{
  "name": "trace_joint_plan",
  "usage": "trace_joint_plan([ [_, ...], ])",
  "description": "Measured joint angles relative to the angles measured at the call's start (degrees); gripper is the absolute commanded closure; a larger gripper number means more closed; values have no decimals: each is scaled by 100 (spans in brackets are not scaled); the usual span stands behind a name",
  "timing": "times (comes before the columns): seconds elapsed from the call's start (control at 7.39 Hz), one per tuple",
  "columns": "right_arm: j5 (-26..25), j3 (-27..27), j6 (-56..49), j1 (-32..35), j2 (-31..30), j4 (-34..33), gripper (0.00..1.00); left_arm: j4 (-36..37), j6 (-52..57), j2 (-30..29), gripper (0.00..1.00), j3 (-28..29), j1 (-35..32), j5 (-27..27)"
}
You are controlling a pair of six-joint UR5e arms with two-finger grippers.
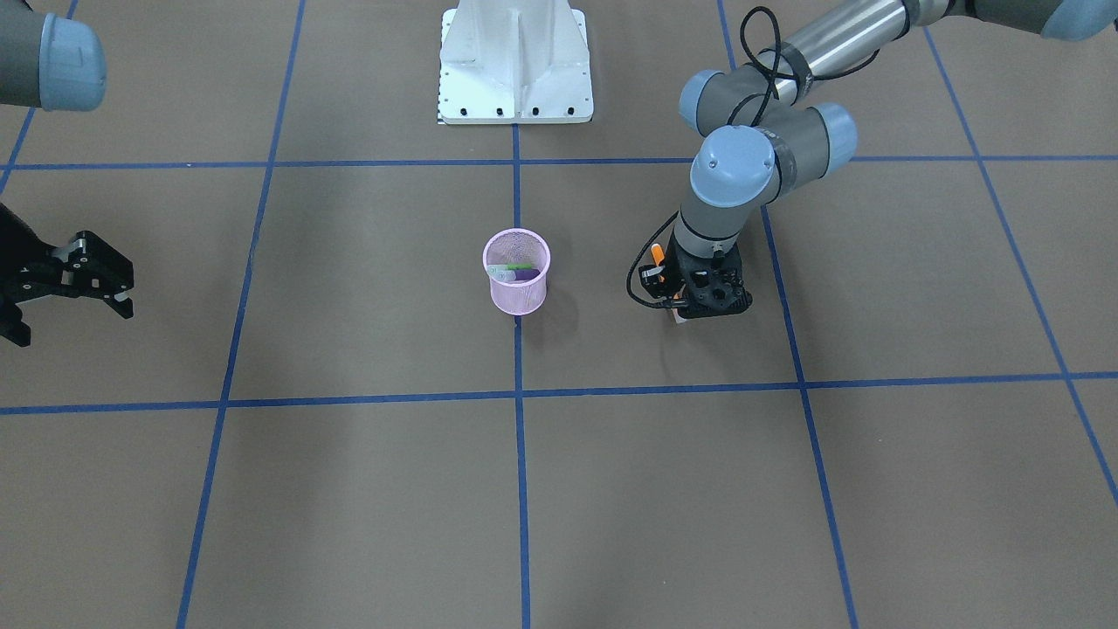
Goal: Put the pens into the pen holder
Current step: 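Lift the orange marker with the left gripper over the pink cup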
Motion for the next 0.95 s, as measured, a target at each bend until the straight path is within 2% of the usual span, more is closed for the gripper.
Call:
trace_joint_plan([
  [0.41, 0, 3, 0, 0, -1, 0, 0, -2, 26, -21, 100, -141, -24, 8],
  [0.81, 0, 1, 0, 0, -3, 0, 0, -115, 64, -45, 100, -883, -134, 440],
  [0.95, 0, 0, 2, 0, -6, 0, 0, -364, 68, -66, 100, -1122, -129, 613],
])
